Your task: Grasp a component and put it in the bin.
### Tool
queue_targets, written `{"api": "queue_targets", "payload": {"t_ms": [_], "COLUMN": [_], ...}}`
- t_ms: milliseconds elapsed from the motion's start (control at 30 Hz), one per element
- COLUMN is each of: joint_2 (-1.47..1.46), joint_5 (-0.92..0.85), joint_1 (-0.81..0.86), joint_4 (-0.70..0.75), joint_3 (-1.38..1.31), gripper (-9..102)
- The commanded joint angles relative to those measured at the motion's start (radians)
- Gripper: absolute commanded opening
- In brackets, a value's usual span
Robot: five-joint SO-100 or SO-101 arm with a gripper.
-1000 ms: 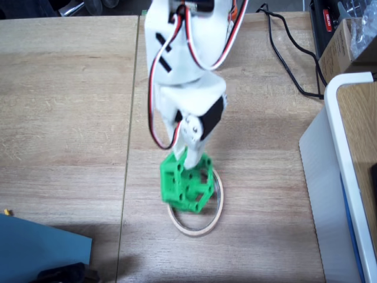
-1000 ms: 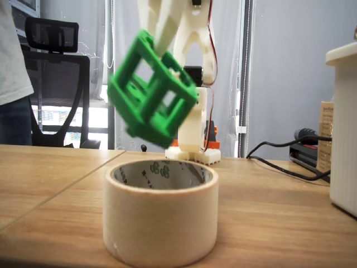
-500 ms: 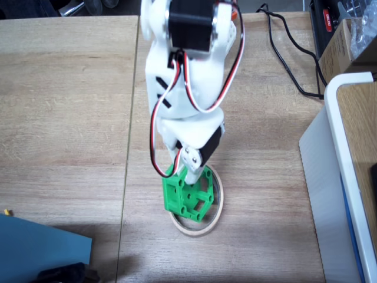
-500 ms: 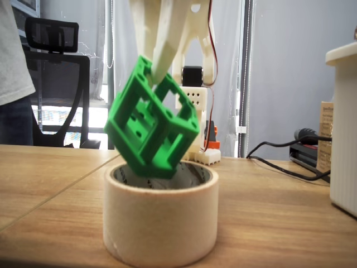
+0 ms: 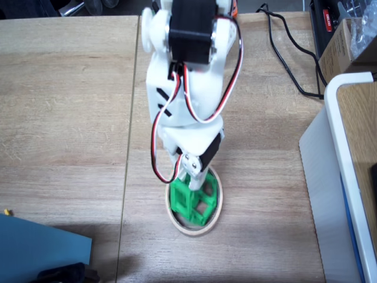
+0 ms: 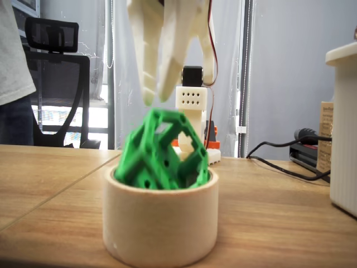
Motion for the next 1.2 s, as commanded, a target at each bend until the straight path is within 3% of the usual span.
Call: {"api": "queue_targets", "payload": {"t_ms": [0,300,700,1167], "joint_2": [0.012,0.051,0.420,0.781], "joint_5": [-0.005,-0.005,-0.005,-0.012], "joint_1": [0.012,0.012,0.023,0.347], "joint_4": [-0.002,0.000,0.000,-0.015], "joint_3": [-0.071,-0.072,0.029,0.310], "gripper": [14,14,2,0]}}
